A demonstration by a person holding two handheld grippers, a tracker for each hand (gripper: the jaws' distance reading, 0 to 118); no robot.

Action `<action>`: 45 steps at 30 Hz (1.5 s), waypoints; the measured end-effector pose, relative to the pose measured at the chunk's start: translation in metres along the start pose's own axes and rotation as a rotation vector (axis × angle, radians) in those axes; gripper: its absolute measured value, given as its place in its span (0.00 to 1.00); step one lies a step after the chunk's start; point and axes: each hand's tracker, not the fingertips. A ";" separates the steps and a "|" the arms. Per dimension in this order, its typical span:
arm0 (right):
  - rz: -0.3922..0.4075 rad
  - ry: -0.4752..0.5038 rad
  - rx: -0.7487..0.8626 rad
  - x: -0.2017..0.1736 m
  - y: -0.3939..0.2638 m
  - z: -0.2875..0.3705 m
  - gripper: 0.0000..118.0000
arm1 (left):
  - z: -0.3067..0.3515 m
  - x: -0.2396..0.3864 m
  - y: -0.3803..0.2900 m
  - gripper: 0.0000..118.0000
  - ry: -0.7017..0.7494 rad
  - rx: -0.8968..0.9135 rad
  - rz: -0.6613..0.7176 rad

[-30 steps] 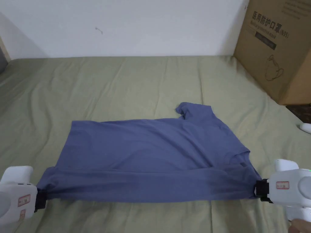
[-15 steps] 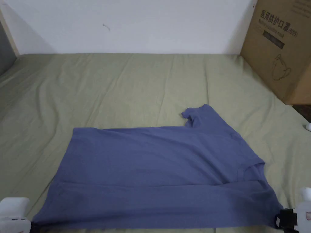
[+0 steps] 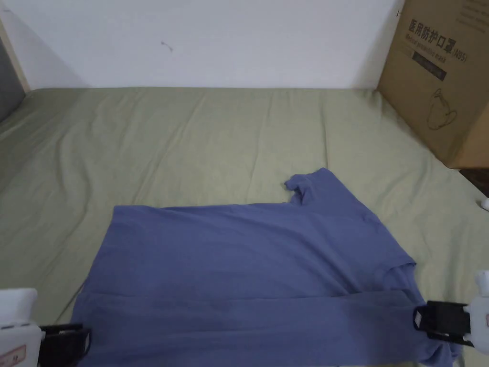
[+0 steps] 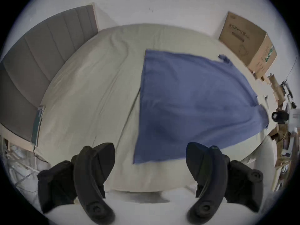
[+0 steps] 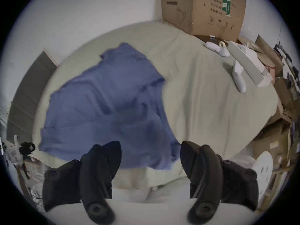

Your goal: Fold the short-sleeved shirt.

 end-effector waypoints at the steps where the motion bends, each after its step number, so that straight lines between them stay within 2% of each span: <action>1: 0.010 0.016 0.028 -0.005 0.006 0.000 0.47 | 0.000 0.004 0.007 0.66 -0.009 0.003 0.008; 2: 0.027 0.006 0.052 -0.013 0.012 -0.001 0.20 | 0.002 0.011 0.014 0.40 -0.028 0.018 0.020; 3: 0.039 -0.016 0.080 -0.019 0.015 -0.004 0.00 | 0.001 0.014 0.019 0.07 -0.021 0.037 -0.008; 4: 0.034 -0.063 0.107 -0.025 0.018 -0.010 0.00 | -0.007 0.021 0.024 0.00 -0.031 0.055 -0.014; 5: 0.019 -0.083 0.107 -0.029 0.020 -0.016 0.00 | -0.015 0.026 0.027 0.00 -0.011 0.085 -0.027; 6: 0.019 -0.062 0.090 -0.031 0.022 -0.025 0.00 | -0.023 0.034 0.027 0.00 0.014 0.060 -0.048; 8: -0.034 0.014 0.032 -0.032 0.025 -0.044 0.00 | -0.034 0.043 0.022 0.00 0.045 -0.009 -0.125; 9: -0.032 0.023 0.022 -0.033 0.026 -0.050 0.00 | -0.037 0.043 0.021 0.00 0.051 -0.021 -0.143; 10: -0.006 0.008 0.026 -0.037 0.029 -0.056 0.00 | -0.040 0.048 0.023 0.00 0.003 -0.016 -0.097; 12: 0.029 -0.017 0.023 -0.043 0.038 -0.065 0.00 | -0.046 0.049 0.025 0.00 0.017 -0.017 -0.072; 15: 0.029 0.021 0.031 -0.043 0.065 -0.077 0.00 | -0.055 0.043 0.035 0.00 0.028 -0.018 -0.034; 18: 0.057 0.015 0.074 -0.046 0.100 -0.087 0.00 | -0.060 0.047 0.045 0.00 0.030 -0.032 -0.031; 19: 0.079 0.013 0.078 -0.047 0.119 -0.096 0.01 | -0.061 0.050 0.048 0.00 0.042 -0.036 -0.046; 20: 0.091 0.004 0.077 -0.048 0.133 -0.102 0.11 | -0.062 0.052 0.049 0.00 0.052 -0.036 -0.064; 21: 0.099 -0.006 0.074 -0.048 0.149 -0.109 0.31 | -0.064 0.053 0.050 0.00 0.066 -0.046 -0.082; 22: 0.111 -0.008 0.067 -0.047 0.165 -0.124 0.65 | -0.066 0.053 0.054 0.00 0.066 -0.049 -0.085; 23: 0.115 -0.006 0.058 -0.046 0.180 -0.137 0.80 | -0.067 0.052 0.056 0.00 0.064 -0.055 -0.085; 25: 0.124 -0.003 0.054 -0.048 0.207 -0.155 0.82 | -0.070 0.052 0.057 0.00 0.054 -0.073 -0.077; 27: 0.137 -0.041 0.036 -0.049 0.226 -0.178 0.82 | -0.073 0.049 0.062 0.00 0.057 -0.084 -0.082; 31: 0.118 -0.071 -0.028 -0.044 0.240 -0.224 0.82 | -0.082 0.042 0.065 0.00 0.077 -0.115 -0.060; 33: 0.140 -0.069 -0.062 -0.041 0.239 -0.243 0.82 | -0.086 0.037 0.065 0.00 0.079 -0.127 -0.045; 34: 0.161 -0.088 -0.084 -0.041 0.239 -0.251 0.80 | -0.086 0.039 0.067 0.00 0.082 -0.133 -0.043; 36: 0.212 -0.098 -0.110 -0.041 0.234 -0.261 0.65 | -0.088 0.039 0.067 0.00 0.091 -0.139 -0.042; 37: 0.195 -0.095 -0.101 -0.041 0.232 -0.261 0.64 | -0.089 0.039 0.067 0.00 0.096 -0.144 -0.041; 38: 0.186 -0.091 -0.086 -0.040 0.232 -0.258 0.56 | -0.088 0.040 0.068 0.00 0.096 -0.144 -0.041; 39: 0.171 -0.089 -0.080 -0.040 0.234 -0.252 0.40 | -0.088 0.040 0.069 0.00 0.093 -0.146 -0.041; 40: 0.178 -0.080 -0.059 -0.040 0.235 -0.246 0.08 | -0.089 0.040 0.069 0.00 0.091 -0.148 -0.040; 41: 0.201 -0.058 -0.045 -0.039 0.237 -0.242 0.03 | -0.089 0.041 0.069 0.00 0.087 -0.148 -0.038; 43: 0.184 -0.044 -0.057 -0.040 0.241 -0.238 0.03 | -0.090 0.041 0.071 0.00 0.086 -0.149 -0.037; 45: 0.223 -0.065 -0.041 -0.047 0.241 -0.232 0.03 | -0.089 0.043 0.071 0.00 0.084 -0.147 -0.038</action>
